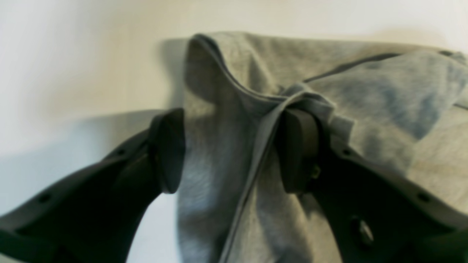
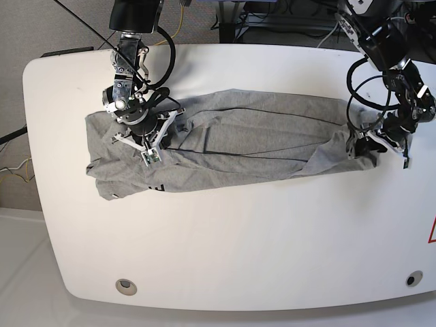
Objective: Fold the T-shirt properly
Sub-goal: 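Move the left gripper to the grey shirt strip's end and grasp it, then lift the held strip end with the left gripper toward the right gripper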
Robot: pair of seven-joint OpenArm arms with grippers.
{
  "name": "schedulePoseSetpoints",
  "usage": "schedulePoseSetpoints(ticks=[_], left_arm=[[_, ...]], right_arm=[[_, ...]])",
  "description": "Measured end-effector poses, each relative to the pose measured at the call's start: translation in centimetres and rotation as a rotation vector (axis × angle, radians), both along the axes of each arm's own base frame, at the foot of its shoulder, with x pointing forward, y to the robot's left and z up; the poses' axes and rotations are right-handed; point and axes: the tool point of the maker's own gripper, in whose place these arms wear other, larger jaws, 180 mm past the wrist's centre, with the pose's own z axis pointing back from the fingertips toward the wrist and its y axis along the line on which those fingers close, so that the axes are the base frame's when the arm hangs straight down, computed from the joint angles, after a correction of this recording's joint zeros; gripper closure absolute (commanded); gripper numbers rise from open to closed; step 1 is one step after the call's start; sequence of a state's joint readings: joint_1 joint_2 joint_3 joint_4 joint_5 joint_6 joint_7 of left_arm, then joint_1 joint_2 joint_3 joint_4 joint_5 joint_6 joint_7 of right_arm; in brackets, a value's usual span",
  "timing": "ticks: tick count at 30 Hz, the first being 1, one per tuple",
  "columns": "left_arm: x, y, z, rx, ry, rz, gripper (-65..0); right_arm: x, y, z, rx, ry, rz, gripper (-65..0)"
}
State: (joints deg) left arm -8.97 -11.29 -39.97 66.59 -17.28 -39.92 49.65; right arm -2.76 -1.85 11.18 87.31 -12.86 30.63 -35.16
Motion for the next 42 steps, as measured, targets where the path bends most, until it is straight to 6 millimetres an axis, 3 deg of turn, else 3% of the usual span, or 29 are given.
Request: schedulePoseSetpoints(ticks=[10,28,31,35,36,42], left_arm=[[0.3,-2.5,-0.4,-0.045,-0.031,-0.023,-37.4],[0.2,-3.2,-0.6,-0.058,-0.031,-0.036,-36.1],[0.2,-3.7,-0.7,-0.073,-0.043,-0.033,-28.3],[-0.1,-4.0,-1.0,-0.08,-0.035,-0.036,-3.8],[-0.2,-4.1,-1.1,-0.083,-0.03,-0.038,-0.3],[-0.2,-4.2,-1.1,-0.088,-0.033,-0.037,-1.8]], right_arm=[[0.0,-0.1,0.0,-0.002,0.001,0.001,0.0],[0.0,-0.1,0.0,-0.004,0.001,0.004,0.0],[0.0,-0.1,0.0,-0.004,0.001,0.004,0.0],[0.0,-0.1,0.0,-0.004,0.001,0.004,0.0],[0.0,-0.1,0.0,-0.003,0.001,0.004,0.0],[0.0,0.0,0.0,-0.003,0.001,0.007,0.0]])
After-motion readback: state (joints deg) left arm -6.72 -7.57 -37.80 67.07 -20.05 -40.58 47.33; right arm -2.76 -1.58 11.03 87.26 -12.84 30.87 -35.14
